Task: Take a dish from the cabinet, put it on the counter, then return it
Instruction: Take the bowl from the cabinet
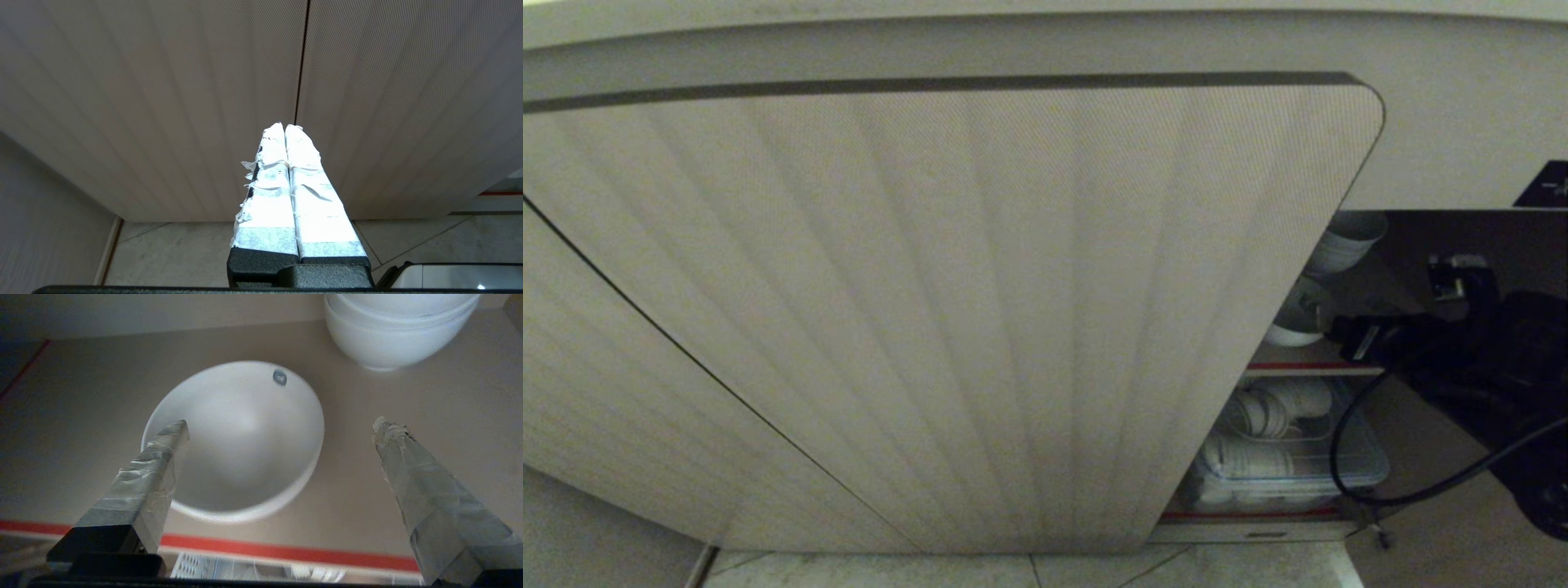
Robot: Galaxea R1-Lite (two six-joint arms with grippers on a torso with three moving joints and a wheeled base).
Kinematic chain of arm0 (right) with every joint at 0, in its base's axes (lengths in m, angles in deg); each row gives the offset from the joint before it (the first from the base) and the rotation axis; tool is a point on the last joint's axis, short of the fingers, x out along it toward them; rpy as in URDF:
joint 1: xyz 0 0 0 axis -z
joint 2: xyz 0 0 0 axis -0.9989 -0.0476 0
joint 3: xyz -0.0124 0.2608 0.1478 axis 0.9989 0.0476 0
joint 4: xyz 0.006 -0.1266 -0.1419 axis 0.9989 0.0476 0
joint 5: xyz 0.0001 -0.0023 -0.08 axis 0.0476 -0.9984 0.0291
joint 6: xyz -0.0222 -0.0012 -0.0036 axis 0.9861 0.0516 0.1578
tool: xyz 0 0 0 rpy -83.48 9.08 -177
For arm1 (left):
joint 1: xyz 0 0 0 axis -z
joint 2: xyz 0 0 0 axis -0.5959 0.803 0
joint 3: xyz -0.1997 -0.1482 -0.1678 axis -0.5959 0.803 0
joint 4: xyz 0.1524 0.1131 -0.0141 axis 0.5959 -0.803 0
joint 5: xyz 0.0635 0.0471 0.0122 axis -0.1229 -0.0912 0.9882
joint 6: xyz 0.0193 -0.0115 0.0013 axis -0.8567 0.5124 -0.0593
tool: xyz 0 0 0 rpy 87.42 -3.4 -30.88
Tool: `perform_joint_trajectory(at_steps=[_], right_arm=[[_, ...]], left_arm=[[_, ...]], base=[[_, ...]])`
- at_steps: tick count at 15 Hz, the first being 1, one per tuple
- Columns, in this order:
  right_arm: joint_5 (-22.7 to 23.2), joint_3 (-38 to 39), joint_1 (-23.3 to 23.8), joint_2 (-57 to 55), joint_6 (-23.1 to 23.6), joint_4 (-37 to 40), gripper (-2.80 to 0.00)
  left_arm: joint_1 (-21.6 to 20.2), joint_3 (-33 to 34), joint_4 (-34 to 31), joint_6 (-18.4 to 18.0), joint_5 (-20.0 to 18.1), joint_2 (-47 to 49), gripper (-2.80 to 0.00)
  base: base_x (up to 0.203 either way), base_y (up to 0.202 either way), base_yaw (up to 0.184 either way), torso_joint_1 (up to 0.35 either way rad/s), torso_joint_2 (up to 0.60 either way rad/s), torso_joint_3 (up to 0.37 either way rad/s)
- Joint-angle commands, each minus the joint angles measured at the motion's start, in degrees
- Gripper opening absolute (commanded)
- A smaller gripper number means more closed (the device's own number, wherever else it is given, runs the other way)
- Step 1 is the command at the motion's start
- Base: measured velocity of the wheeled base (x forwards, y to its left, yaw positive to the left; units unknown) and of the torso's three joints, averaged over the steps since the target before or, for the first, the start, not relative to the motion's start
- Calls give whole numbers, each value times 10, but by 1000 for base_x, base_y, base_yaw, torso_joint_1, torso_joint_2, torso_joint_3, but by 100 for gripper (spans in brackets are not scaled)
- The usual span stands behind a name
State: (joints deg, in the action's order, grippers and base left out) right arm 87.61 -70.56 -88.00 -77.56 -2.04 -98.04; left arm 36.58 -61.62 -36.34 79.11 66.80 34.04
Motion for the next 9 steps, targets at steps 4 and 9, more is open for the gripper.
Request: perform_joint_trajectory(at_steps=[4, 9], right_arm=[[1, -30, 2, -18, -5, 18, 0], [0, -64, 2, -37, -16, 29, 0]], left_arm=[[0, 0, 0, 0, 0, 0, -280], [0, 0, 0, 0, 0, 0, -280]], base=[[0, 0, 0, 0, 0, 0], [0, 0, 0, 0, 0, 0]])
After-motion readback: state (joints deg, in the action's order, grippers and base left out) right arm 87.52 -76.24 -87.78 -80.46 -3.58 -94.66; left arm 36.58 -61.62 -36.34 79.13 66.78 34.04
